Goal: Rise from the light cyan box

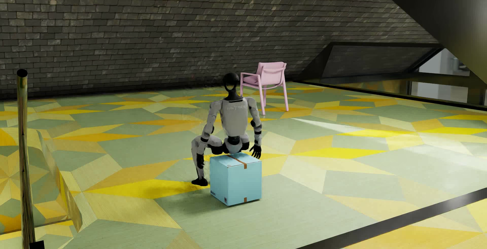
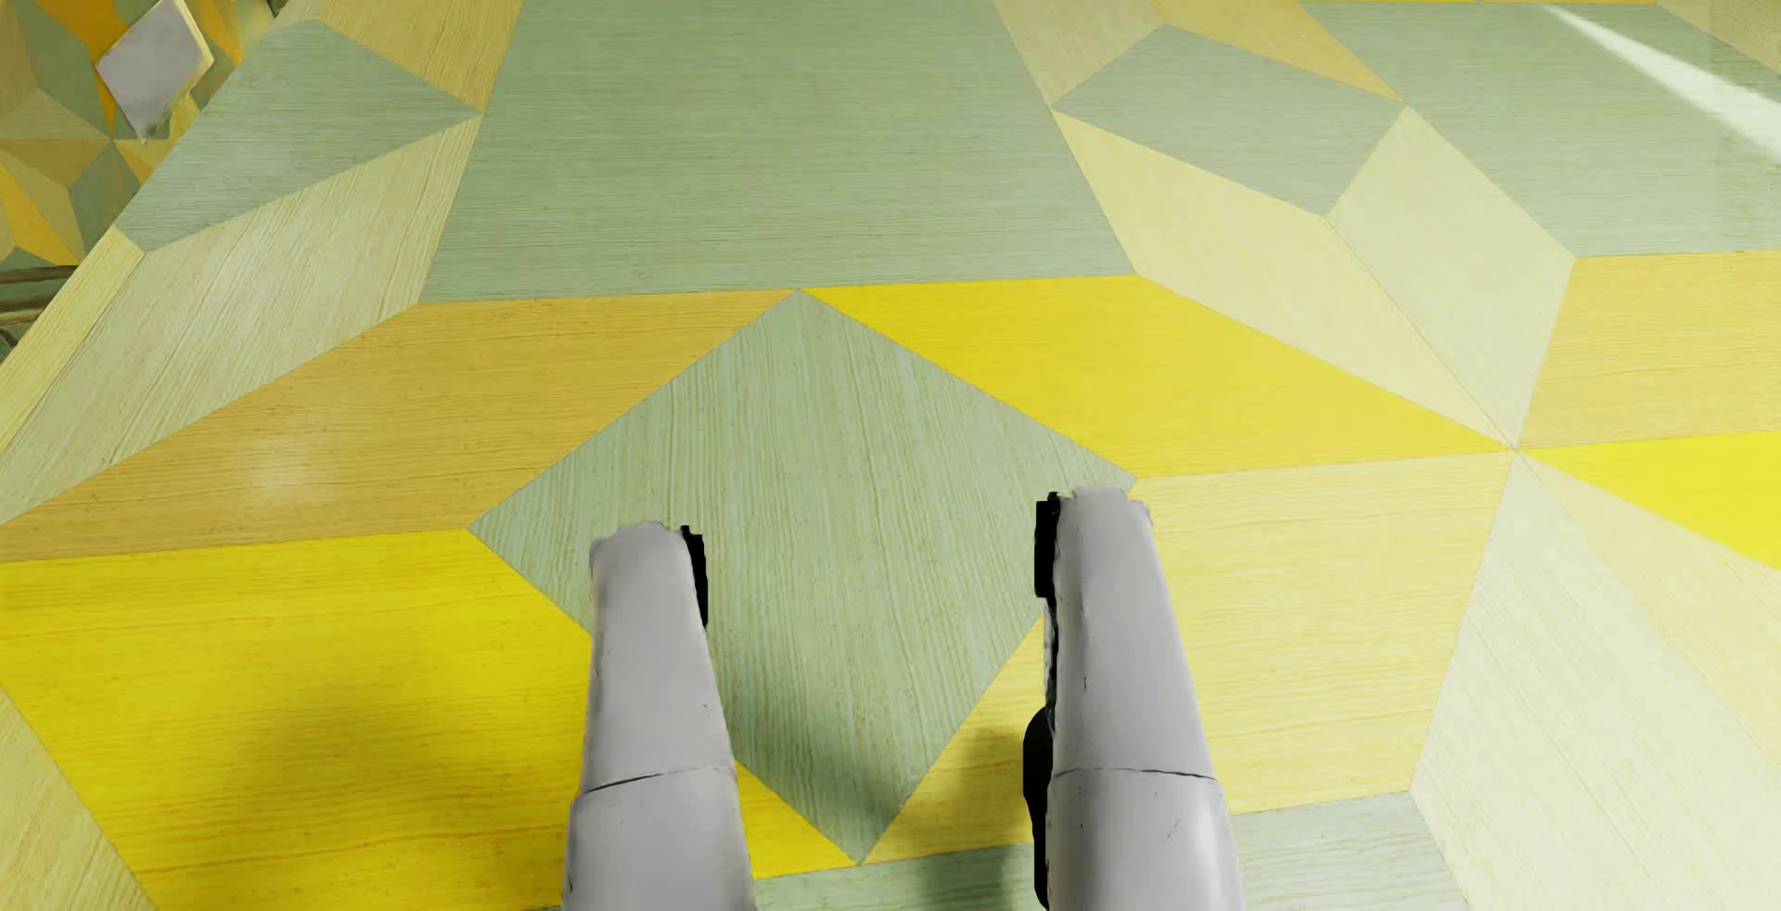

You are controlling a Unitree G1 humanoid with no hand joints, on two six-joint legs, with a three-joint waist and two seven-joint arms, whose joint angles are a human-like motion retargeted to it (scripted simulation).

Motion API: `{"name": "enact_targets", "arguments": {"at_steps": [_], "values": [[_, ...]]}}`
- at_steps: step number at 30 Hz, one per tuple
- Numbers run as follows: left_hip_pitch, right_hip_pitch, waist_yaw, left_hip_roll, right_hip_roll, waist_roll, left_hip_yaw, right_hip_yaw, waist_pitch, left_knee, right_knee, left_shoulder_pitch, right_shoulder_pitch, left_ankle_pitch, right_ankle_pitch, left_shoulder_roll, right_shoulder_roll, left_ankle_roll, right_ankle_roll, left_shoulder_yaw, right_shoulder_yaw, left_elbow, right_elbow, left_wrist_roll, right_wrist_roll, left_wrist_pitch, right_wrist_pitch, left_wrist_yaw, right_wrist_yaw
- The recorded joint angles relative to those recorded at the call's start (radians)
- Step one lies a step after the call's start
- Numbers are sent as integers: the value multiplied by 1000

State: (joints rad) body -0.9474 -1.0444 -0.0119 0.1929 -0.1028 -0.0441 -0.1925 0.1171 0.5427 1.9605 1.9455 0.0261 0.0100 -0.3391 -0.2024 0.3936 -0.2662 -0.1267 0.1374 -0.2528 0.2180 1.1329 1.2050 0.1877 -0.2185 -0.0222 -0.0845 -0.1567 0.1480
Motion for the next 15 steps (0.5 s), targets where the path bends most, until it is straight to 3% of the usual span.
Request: {"name": "enact_targets", "arguments": {"at_steps": [3,6,7,15], "values": [[2,11,-1,3,8,0,-4,1,-2,2,-3,39,33,1,5,-2,13,1,2,16,-1,-90,-61,-21,-11,-15,-11,-10,39],[7,21,0,1,15,-3,-6,0,-3,2,-7,18,11,4,7,13,20,4,-1,-17,27,-143,-91,9,-13,-37,-19,-35,34],[8,23,1,-2,16,-5,-5,-1,-3,1,-8,-2,-4,5,8,13,20,6,-5,-33,35,-139,-90,28,-11,-42,-22,-18,21],[11,33,7,-6,17,-11,-8,-4,33,4,-10,-90,-78,-12,5,19,9,9,-6,-67,80,-91,-110,9,11,-24,-20,42,-12]]}}
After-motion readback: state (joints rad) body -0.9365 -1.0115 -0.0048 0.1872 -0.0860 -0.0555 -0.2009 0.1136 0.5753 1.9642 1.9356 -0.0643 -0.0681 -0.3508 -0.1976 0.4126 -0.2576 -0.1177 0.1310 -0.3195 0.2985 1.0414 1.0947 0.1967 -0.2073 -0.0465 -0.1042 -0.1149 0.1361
